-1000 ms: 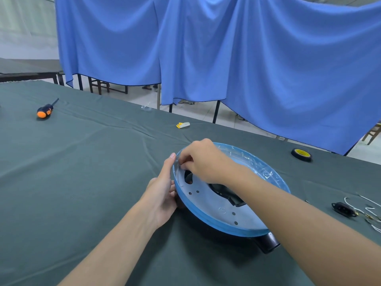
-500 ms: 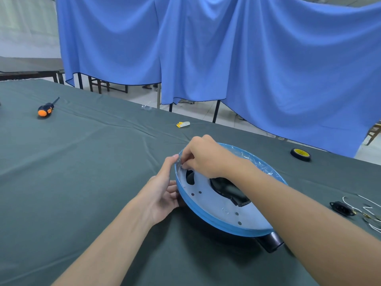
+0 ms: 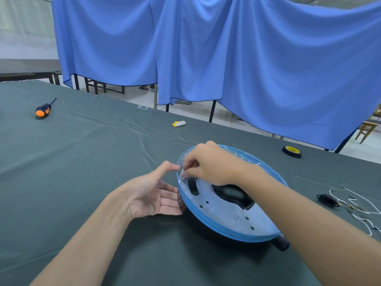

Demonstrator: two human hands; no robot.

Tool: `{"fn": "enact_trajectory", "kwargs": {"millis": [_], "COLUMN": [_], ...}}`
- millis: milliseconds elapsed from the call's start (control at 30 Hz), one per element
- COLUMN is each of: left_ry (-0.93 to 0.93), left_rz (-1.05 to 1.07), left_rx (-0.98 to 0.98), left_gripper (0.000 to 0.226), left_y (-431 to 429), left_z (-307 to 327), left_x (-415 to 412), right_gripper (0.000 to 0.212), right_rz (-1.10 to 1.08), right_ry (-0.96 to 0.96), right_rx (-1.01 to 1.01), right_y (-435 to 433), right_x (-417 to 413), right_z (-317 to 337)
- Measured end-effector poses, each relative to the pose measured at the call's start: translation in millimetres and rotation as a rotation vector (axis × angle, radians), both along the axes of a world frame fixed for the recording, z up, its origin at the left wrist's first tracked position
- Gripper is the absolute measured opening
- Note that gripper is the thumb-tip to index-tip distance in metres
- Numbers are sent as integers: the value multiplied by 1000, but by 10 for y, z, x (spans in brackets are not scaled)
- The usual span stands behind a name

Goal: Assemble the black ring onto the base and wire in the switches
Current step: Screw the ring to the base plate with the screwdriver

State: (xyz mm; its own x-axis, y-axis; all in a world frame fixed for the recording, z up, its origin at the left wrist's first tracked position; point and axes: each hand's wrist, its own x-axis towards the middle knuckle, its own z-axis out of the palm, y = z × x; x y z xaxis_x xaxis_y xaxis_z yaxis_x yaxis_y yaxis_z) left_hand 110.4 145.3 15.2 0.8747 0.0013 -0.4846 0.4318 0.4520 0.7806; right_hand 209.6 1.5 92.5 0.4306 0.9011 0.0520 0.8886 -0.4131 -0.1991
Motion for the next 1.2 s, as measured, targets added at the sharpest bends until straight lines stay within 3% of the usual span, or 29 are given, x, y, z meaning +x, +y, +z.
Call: {"fn": "enact_trajectory", "kwargs": {"millis": [67, 600, 833, 1000, 1200], "left_ry": [-4, -21, -22, -20, -27], "left_rz": [-2, 21, 41, 45, 55], "left_rx": [2, -15, -37, -51, -61], "left_gripper": [101, 103, 94, 92, 98], "left_y": [-15, -79, -85, -79, -85], "left_z": [-8, -63, -74, -77, -73], "left_x": [-8, -67, -58, -52, -61], "right_gripper": [7, 12, 37, 8, 16], "right_rz": [31, 39, -32, 3, 47], "right_ry": [24, 37, -8, 46, 15], "right_rx": [23, 52, 33, 64, 47], "right_y": [-29, -35, -8, -48, -18], "right_x": [-23, -68, -10, -29, -58], "right_z": [-9, -59, -110, -61, -59]}}
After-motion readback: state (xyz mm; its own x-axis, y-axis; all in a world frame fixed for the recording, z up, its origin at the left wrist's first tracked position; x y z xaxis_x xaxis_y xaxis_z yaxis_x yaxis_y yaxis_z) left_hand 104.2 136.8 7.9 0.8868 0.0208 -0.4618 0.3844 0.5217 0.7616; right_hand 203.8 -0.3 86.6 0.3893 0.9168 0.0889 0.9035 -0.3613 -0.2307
